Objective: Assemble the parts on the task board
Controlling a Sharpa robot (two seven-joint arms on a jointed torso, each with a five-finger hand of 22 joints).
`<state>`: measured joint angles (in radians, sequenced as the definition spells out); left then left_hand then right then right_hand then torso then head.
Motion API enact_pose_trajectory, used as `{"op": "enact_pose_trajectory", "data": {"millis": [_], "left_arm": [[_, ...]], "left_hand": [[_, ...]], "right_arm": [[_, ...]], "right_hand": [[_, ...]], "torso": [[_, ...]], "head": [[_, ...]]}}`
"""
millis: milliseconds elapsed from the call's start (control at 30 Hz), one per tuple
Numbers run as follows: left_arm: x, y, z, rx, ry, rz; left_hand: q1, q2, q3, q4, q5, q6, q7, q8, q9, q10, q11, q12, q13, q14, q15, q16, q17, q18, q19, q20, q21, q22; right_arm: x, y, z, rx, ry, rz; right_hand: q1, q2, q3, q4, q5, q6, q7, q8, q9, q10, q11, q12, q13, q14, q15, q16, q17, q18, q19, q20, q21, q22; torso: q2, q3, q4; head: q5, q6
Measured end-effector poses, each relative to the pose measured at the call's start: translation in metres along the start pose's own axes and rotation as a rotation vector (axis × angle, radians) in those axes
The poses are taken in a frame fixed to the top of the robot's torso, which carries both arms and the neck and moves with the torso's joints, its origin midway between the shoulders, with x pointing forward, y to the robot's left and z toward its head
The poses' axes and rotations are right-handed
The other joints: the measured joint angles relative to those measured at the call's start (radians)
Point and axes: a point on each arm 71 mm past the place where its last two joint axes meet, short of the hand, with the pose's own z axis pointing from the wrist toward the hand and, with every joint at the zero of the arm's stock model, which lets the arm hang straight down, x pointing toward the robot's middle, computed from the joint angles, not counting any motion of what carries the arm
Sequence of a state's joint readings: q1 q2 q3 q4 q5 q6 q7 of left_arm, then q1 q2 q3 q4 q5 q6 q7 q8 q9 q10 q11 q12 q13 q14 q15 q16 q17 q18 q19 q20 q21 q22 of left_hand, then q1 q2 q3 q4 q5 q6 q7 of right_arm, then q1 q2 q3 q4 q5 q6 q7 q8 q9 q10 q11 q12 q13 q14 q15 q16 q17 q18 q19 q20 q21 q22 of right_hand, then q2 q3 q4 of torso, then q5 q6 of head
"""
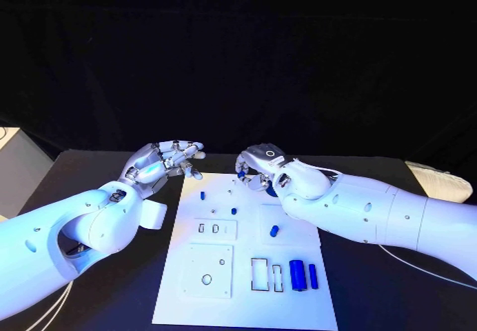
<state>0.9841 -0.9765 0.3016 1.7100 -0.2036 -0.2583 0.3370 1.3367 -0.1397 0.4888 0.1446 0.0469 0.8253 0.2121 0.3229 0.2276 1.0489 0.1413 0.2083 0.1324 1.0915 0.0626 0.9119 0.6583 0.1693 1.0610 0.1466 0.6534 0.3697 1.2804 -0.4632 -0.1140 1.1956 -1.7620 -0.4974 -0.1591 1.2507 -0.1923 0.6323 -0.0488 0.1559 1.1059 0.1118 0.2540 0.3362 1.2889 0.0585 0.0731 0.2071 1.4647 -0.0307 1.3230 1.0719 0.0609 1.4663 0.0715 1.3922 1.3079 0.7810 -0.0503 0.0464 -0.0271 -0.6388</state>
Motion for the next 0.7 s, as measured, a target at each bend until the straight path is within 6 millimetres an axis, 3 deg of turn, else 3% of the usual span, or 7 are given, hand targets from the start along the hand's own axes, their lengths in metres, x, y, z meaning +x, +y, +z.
{"op": "enact_pose_trajectory", "data": {"millis": [167,700], "left_arm": [[0.0001,-0.0006,-0.0001,0.002,0.003,0.005],[-0.0009,-0.0016,-0.0006,0.006,0.005,0.016]], "left_hand": [[0.000,0.000,0.000,0.000,0.000,-0.004,-0.004,0.000,0.000,0.000,0.000,0.000,0.000,0.000,0.000,0.000,0.000,0.000,0.000,0.000,0.000,0.000],[0.000,0.000,0.000,0.000,0.000,-0.004,-0.004,0.000,0.000,0.000,0.000,0.000,0.000,0.000,0.000,0.000,0.000,0.000,0.000,0.000,0.000,0.000]], "right_arm": [[0.0028,0.0006,0.0030,0.005,-0.001,-0.001],[0.0054,0.0051,0.0037,0.000,0.002,0.008]], "right_hand": [[0.000,0.000,0.000,0.000,-0.004,-0.005,0.002,0.000,0.021,0.000,0.000,-0.001,0.000,0.000,0.000,0.000,0.000,0.000,0.000,0.000,0.000,0.000],[0.000,0.000,-0.001,0.000,-0.009,-0.008,0.004,-0.002,0.034,0.000,0.000,-0.007,0.006,0.000,0.000,0.000,0.002,0.000,0.000,0.000,0.000,0.000]], "torso": [[0.001,0.0001,0.0010],[0.005,-0.0009,0.0032]], "head": [[0.005,-0.002],[0.022,-0.014]]}}
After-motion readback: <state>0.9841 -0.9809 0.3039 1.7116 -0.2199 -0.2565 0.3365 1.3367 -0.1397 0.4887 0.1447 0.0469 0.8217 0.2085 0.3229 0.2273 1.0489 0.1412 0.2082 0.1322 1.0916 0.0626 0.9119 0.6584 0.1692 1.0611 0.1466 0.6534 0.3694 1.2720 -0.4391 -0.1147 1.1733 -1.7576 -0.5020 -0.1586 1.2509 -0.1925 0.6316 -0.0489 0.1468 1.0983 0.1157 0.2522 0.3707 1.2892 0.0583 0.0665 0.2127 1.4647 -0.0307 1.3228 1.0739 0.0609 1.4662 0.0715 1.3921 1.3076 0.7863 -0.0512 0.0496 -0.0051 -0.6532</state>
